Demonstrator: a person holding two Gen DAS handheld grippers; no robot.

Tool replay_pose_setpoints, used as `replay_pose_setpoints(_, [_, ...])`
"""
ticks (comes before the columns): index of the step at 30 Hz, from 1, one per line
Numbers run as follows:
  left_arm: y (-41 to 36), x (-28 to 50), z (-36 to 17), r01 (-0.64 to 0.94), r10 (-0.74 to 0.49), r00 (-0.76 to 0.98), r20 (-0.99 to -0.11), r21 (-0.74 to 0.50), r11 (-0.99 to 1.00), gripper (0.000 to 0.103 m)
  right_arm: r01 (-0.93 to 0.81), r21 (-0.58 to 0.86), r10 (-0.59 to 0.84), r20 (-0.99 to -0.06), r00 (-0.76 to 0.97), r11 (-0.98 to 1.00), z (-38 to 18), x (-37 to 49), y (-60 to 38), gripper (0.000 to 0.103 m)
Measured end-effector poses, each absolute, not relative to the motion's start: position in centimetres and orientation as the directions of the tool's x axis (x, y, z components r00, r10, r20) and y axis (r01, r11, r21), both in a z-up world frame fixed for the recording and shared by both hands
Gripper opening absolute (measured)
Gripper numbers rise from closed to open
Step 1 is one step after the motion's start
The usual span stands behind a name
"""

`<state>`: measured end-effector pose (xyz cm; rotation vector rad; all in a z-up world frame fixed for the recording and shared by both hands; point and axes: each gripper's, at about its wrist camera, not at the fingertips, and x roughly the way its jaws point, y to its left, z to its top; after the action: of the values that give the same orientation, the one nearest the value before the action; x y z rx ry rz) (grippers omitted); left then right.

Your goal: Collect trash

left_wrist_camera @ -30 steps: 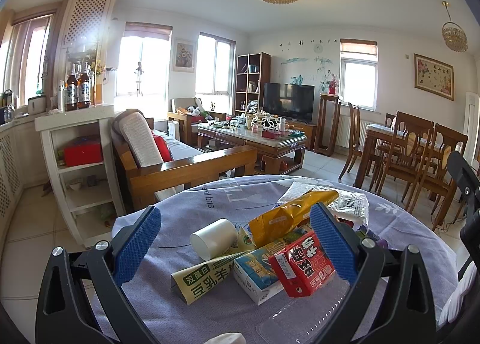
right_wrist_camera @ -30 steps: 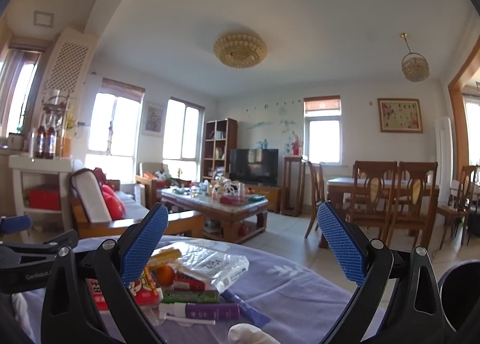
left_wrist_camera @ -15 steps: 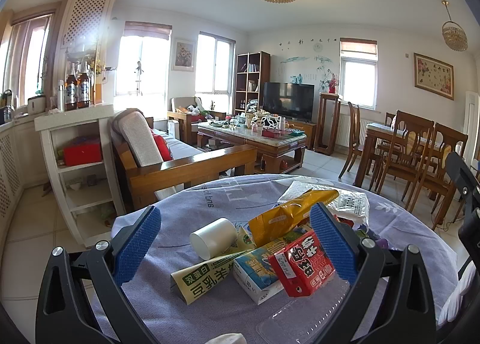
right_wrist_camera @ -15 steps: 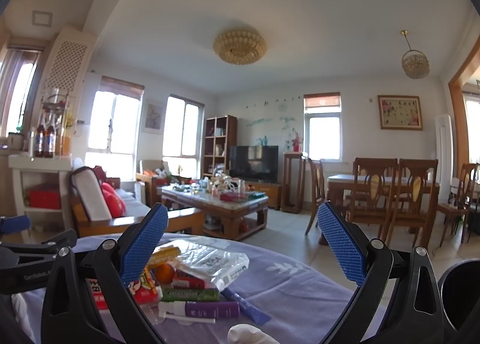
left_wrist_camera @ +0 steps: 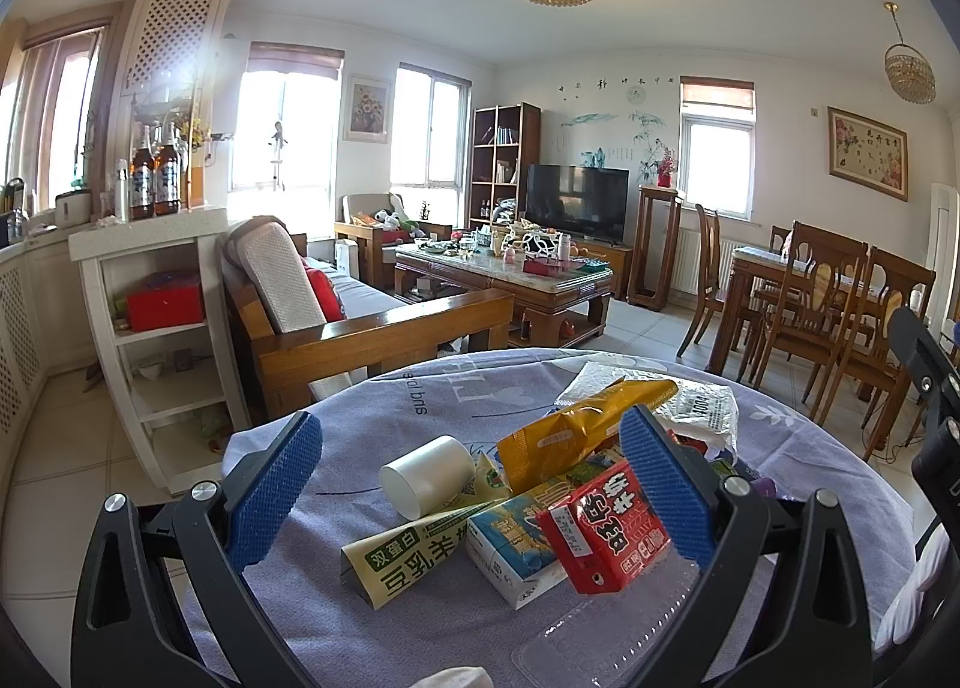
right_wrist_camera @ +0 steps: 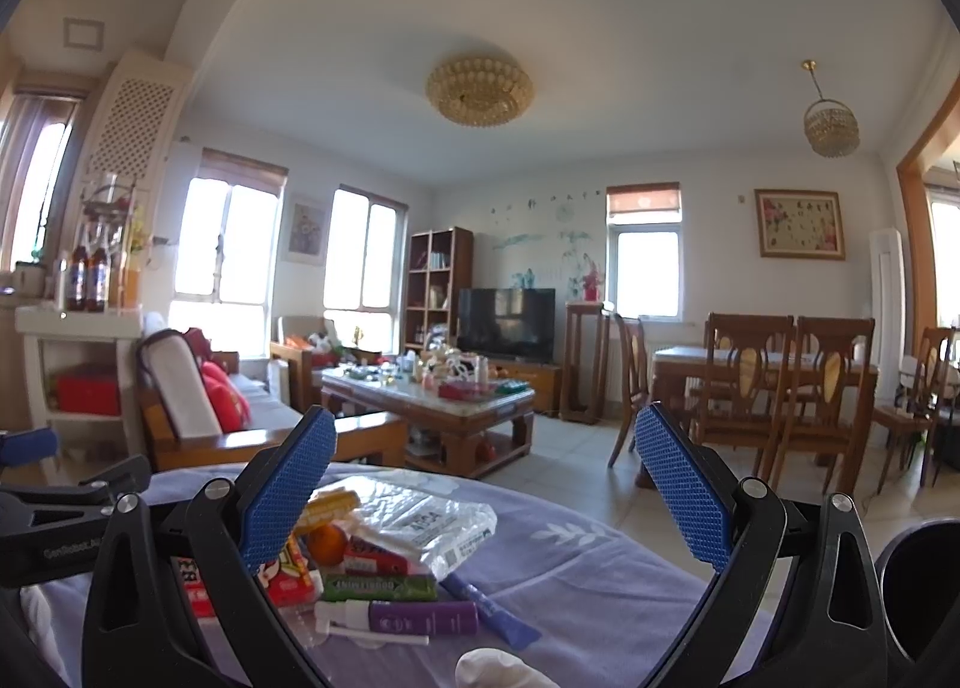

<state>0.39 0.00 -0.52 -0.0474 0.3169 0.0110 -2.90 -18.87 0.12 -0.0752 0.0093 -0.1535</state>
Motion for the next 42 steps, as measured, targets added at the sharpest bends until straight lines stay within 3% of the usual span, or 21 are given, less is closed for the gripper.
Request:
replay_pose_setpoints(28, [-0.1, 0.7, -0.5, -0.011, -0.005, 0.944, -0.33, -0.048, 0.999, 0.098, 0.155, -0.075, -0.157, -0.02, 0.987, 0.985, -0.2, -2.7, -19.1, 0.098])
replay_pose_setpoints(34, [0.5, 0.7, -0.6, 0.015, -0.045, 0.936, -0.349, -0.09, 0.996, 0.098, 0.108, -0.014, -0.108, -0.036, 0.993, 0.994, 0.2, -2.6, -20.2, 0.098])
replay_pose_setpoints(39, [2.6, 1.1, -0.2, 0.151, -0.209, 0.9, -0.383, -0.177, 0.973, 0.098, -0.053, 0.141, 0.081, -0.201, 0.976, 0.989, 2.6, -2.2, -22.6, 0.098])
replay_pose_setpoints(42, [4.2, 1.0, 1.1, 0.209, -0.241, 0.881, -0.407, -0.121, 0.97, 0.098, -0.207, 0.155, 0.253, -0.398, 0.882, 0.966, 3.0, -1.8, -22.0, 0.098])
